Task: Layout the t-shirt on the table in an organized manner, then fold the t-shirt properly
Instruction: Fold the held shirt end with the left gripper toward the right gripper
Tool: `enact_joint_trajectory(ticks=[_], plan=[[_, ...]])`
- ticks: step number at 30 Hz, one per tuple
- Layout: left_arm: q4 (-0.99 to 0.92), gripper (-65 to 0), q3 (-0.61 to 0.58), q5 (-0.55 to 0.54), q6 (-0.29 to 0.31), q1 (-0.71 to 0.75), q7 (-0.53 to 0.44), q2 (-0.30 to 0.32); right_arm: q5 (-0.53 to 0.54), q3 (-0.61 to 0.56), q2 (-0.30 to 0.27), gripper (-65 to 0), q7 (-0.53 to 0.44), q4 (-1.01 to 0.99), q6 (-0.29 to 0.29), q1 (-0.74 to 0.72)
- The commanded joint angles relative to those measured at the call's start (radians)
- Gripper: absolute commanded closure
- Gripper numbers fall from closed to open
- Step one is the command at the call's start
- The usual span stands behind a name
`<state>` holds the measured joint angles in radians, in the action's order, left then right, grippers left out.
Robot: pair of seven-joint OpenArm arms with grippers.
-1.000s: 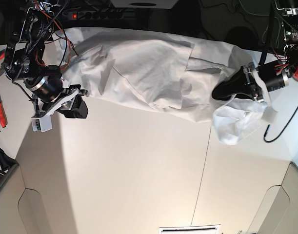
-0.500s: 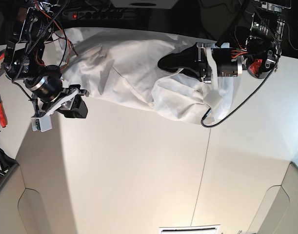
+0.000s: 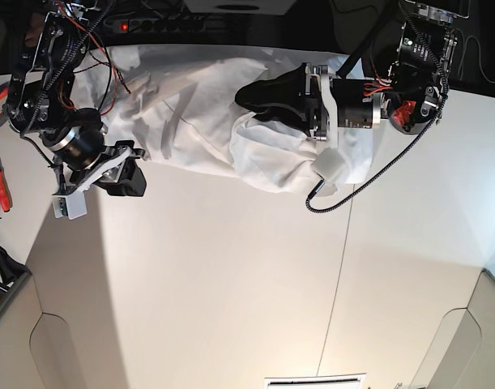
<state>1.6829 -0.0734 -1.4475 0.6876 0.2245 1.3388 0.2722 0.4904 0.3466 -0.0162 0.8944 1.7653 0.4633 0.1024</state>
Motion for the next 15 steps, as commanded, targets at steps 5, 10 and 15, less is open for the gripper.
enact_joint_trajectory(ticks=[5,10,15], plan=[[0.257,-24.3,0.093,-0.036,0.011,0.000,0.057,0.008,0.018,0.001,-0.003,-19.3,-0.021,0.018,0.005,-0.011],[0.479,-24.3,0.296,0.145,0.011,0.011,-0.059,0.011,0.018,0.001,-0.003,-19.3,-0.021,0.018,0.007,-0.011],[0.428,-26.8,0.360,0.333,0.011,0.034,-0.114,0.027,0.018,0.001,-0.003,-19.3,-0.021,0.018,0.012,-0.011]])
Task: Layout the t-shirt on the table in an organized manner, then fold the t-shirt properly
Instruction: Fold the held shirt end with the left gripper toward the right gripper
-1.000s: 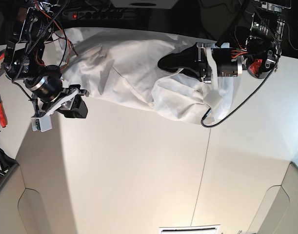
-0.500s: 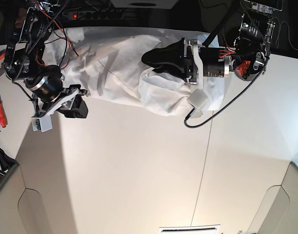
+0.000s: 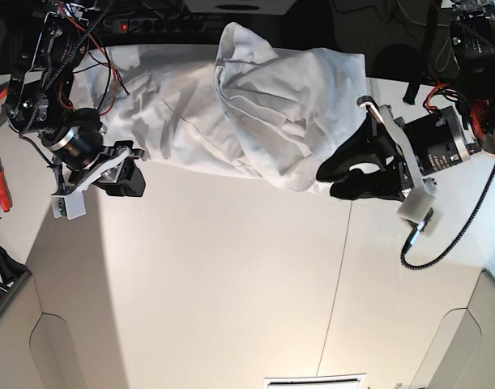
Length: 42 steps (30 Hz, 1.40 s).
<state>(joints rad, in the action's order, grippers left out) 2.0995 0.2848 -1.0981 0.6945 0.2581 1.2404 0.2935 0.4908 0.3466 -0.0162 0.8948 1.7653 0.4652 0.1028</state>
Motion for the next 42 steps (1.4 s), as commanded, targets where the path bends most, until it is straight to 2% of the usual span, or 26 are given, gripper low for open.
enact_joint_trajectory(ticks=[1,3,7,17,19,22,25,28,31,33,38,40,42], plan=[[-0.013,-29.3,-0.002,0.002,0.004,0.010,-0.020,0.006,0.018,0.001,-0.003,-19.3,-0.023,0.018,0.010,-0.011],[-0.066,-32.2,-0.018,0.011,0.004,0.023,-0.028,0.006,0.018,0.001,-0.003,-19.3,-0.024,0.018,0.010,-0.011],[-0.143,-32.3,-0.076,0.047,0.004,0.027,-0.068,0.006,0.018,0.001,-0.003,-19.3,-0.024,0.018,0.010,-0.011],[-0.171,-32.1,-0.221,0.280,0.004,0.027,-0.154,0.006,0.018,0.001,-0.003,-19.3,-0.024,0.018,0.010,-0.011],[-0.171,-28.3,-0.221,0.330,0.004,0.025,-0.185,0.006,0.018,0.001,-0.003,-19.3,-0.024,0.018,0.010,-0.011],[-0.171,-13.1,-0.221,0.394,-0.011,0.021,-0.208,0.006,0.018,0.001,-0.003,-19.3,-0.024,0.018,0.010,-0.011],[-0.171,-1.0,-0.221,0.439,-0.030,0.022,-0.220,0.006,0.018,0.001,-0.003,-19.3,-0.024,0.018,0.010,-0.011],[-0.171,0.0,-0.221,0.447,-0.029,0.022,-0.220,0.006,0.018,0.001,-0.003,-19.3,-0.024,0.018,0.010,-0.011],[-0.164,0.0,-0.221,0.369,-0.027,0.022,-0.218,0.006,0.018,0.001,-0.003,-19.3,-0.024,0.018,0.010,-0.011],[-0.142,0.0,-0.221,0.253,0.004,0.022,-0.187,0.006,0.018,0.001,-0.003,-19.3,-0.024,0.018,0.010,-0.011],[-0.052,0.0,-0.221,-0.047,0.004,0.022,-0.063,0.006,0.018,0.001,-0.003,-19.3,-0.024,0.018,0.010,-0.011],[-0.037,0.0,-0.221,-0.142,0.004,0.022,-0.025,0.006,0.018,0.001,-0.003,-19.3,-0.024,0.018,0.010,-0.011],[-0.037,0.0,-0.221,-0.191,0.004,0.023,-0.008,0.006,0.018,0.001,-0.003,-19.3,-0.024,0.018,0.010,-0.011]])
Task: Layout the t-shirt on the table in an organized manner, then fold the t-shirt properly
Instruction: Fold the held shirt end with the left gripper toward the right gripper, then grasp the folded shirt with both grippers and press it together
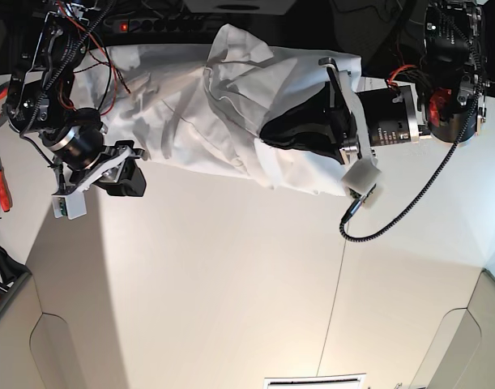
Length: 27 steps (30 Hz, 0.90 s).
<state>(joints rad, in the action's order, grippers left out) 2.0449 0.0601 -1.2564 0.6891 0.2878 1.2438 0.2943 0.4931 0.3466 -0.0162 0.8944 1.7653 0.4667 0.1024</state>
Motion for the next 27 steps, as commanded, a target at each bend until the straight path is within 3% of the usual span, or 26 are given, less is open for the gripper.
enact_joint_trajectory(ticks=[1,7,12,20,27], plan=[[0.017,0.0,0.004,-0.037,0.009,-0.007,-0.004,0.005,0.016,0.001,-0.003,-19.3,-0.023,0.018,0.008,-0.011],[0.013,0.0,-0.023,-0.021,0.009,-0.002,-0.005,0.005,0.027,0.001,-0.003,-19.3,-0.023,0.018,0.008,-0.011],[-0.022,0.0,-0.153,0.037,0.009,-0.003,-0.029,0.002,0.031,0.001,-0.003,-19.3,-0.023,0.018,0.009,-0.011],[-0.110,0.0,-0.303,0.371,0.009,-0.055,-0.234,-0.046,0.031,0.001,-0.003,-19.3,-0.023,0.018,0.008,-0.011],[-0.258,0.0,-0.359,0.469,0.009,-0.106,-0.299,-0.046,0.031,0.001,-0.003,-19.3,-0.023,0.018,0.009,-0.011]])
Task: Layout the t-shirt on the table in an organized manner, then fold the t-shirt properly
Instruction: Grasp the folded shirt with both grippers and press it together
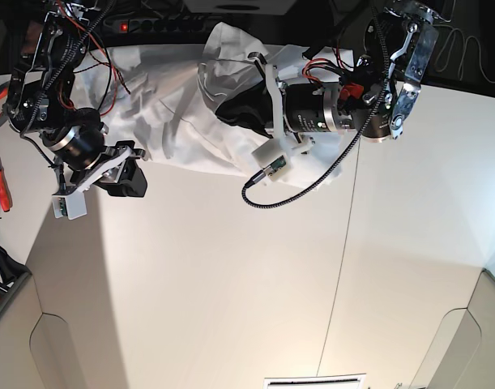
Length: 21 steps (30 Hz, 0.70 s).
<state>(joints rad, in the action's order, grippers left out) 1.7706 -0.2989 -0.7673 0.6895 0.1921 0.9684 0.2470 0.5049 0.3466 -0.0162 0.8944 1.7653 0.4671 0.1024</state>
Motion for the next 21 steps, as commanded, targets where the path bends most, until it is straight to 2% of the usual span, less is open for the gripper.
enact_joint_trajectory(ticks=[1,4,5,6,10,12,14,17,19,21], plan=[[0.002,0.0,-0.002,-0.021,0.009,-0.012,-0.027,0.002,0.019,0.001,-0.003,-19.3,-0.023,0.018,0.008,-0.011],[-0.002,-20.7,-0.002,-0.046,0.009,-0.013,-0.030,0.002,0.022,0.001,-0.003,-19.3,-0.023,0.018,0.009,-0.011],[0.008,-23.7,-0.002,-0.076,0.009,-0.015,-0.029,0.003,0.034,0.001,-0.003,-19.3,-0.023,0.018,0.011,-0.011],[0.026,-24.1,0.002,-0.115,0.009,-0.015,-0.013,0.003,0.047,0.001,-0.003,-19.3,-0.023,0.018,0.022,-0.011],[0.205,-24.1,0.049,-0.290,0.009,-0.014,0.134,0.003,0.174,0.001,-0.003,-19.2,-0.005,0.019,0.091,-0.011],[0.314,-23.9,0.097,-0.298,0.009,-0.014,0.176,0.003,0.243,0.000,-0.003,-16.8,0.027,0.023,0.111,-0.011],[0.384,-23.1,0.164,-0.290,0.009,-0.014,0.180,0.003,0.289,-0.006,-0.003,-11.4,0.061,0.028,0.118,-0.011],[0.388,-10.4,0.269,-0.224,0.009,-0.011,0.153,0.003,0.327,-0.036,-0.003,0.0,0.110,0.034,0.124,-0.011],[0.351,-1.1,0.321,-0.161,0.009,-0.008,0.117,0.003,0.352,-0.074,-0.003,0.0,0.144,0.034,0.124,-0.011],[0.287,0.0,0.351,-0.121,0.009,-0.009,0.078,0.003,0.360,-0.130,-0.003,0.0,0.158,0.034,0.124,-0.011]])
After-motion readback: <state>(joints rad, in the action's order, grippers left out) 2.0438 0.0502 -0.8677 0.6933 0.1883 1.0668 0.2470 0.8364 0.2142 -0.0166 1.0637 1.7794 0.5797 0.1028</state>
